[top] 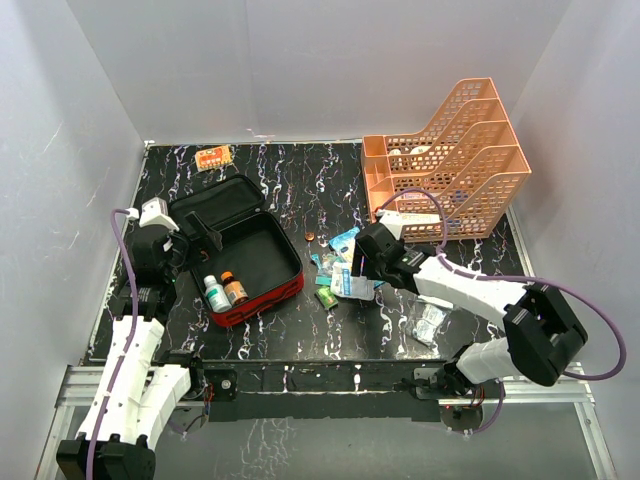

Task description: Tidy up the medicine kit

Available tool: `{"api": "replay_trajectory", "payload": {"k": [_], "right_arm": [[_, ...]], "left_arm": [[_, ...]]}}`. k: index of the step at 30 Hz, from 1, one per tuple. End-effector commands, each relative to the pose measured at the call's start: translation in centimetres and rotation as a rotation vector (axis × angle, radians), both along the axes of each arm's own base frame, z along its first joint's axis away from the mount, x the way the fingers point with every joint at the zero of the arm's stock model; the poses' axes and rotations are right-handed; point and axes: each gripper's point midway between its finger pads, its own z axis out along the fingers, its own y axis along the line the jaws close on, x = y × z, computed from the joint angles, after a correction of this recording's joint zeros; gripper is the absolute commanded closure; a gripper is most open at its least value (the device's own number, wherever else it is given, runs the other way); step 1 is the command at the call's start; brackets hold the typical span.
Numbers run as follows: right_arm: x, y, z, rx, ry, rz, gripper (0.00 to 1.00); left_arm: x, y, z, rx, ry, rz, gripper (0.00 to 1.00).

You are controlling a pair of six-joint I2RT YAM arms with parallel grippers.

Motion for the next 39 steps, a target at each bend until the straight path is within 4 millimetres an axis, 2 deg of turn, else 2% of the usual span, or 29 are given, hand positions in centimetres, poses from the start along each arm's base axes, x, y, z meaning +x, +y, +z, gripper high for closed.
{"api": "replay_trajectory", "payload": {"k": [1,8,16,21,28,34,39], "right_arm": [[-0.3,0.5,-0.2,0.092,0.017,-0.018,0.39],[-0.5,0.6,-2.7,0.148,0.077,0.008,0.45],[-0.9,1.3,-4.8,0.178,0.110,0.067,0.64],[-0.6,0.7,-4.1,0.160,0.083,0.042,0.80],[0.5,0.0,-0.4,0.132,0.004,0.034,1.00],[1.5,0.6,4.2,0.168,-0.098,0.074,1.00],[1.9,2.0,8.6,0.240,-0.179,0.145,1.00]], "left_arm": [[0.2,-0.5,-0.1,0.001,-0.009,-0.030,0.07],[0.2,-0.5,-0.1,-0.002,-0.007,-0.029,0.07],[0.2,-0.6,-0.1,-0.005,-0.009,-0.035,0.07],[0.2,-0.6,-0.1,-0.006,-0.011,-0.034,0.07],[0.3,-1.0,-0.1,-0.016,-0.013,-0.052,0.07],[0.3,-1.8,0.0,-0.036,-0.023,-0.093,0.07],[0.3,-2.8,0.2,-0.060,-0.036,-0.144,0.07]]}}
